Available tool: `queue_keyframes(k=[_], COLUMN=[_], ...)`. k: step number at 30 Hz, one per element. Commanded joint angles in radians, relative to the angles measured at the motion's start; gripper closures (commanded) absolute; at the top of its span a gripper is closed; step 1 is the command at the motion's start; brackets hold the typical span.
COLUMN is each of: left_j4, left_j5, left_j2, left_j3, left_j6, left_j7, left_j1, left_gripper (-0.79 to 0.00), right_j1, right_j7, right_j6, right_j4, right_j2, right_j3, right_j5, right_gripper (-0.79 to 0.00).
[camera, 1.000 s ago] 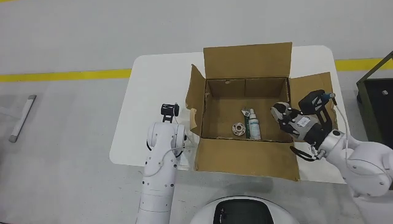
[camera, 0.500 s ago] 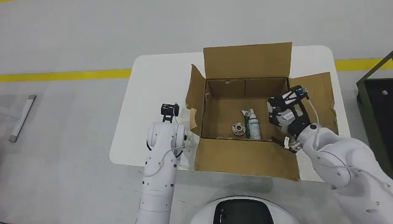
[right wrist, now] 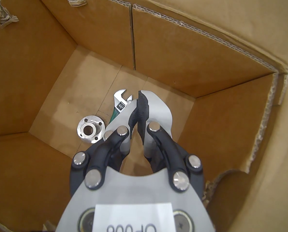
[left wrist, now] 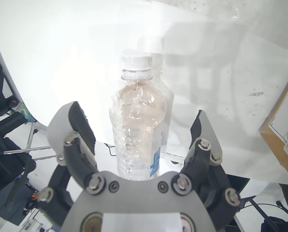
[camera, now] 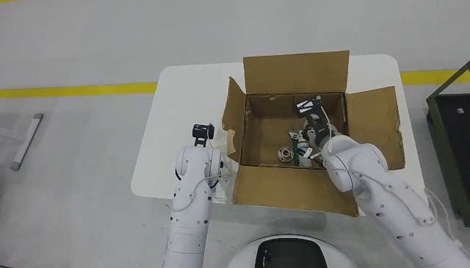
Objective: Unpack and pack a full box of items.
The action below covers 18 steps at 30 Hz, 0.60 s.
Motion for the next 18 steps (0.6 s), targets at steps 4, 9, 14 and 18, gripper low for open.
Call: queue_keyframes(k=[4, 9, 14, 18], left_j4=[0.0, 0.0, 0.0, 0.0], left_j5=[0.0, 0.0, 0.0, 0.0], left_j2=[0.0, 0.0, 0.0, 0.0], left_j3=[0.0, 0.0, 0.0, 0.0], left_j6=[0.0, 0.0, 0.0, 0.0], left_j7=[0.0, 0.0, 0.0, 0.0], left_j1=[0.0, 0.0, 0.0, 0.0], left_gripper=[-0.785, -0.785, -0.785, -0.785], right_j1=[0.0, -0.011, -0.006, 0.012], right_j7=[0.0, 0.011, 0.05, 0.107], right_j6=[0.0, -0.006, 0.022, 0.048], right_j4=[0.0, 0.01, 0.004, 0.02], right_j2=[0.0, 0.0, -0.015, -0.027], right_j3=[0.0, -0.009, -0.033, -0.038], right_j5=[0.0, -0.047, -0.002, 0.049], right_gripper=[0.0, 0.0, 0.0, 0.0])
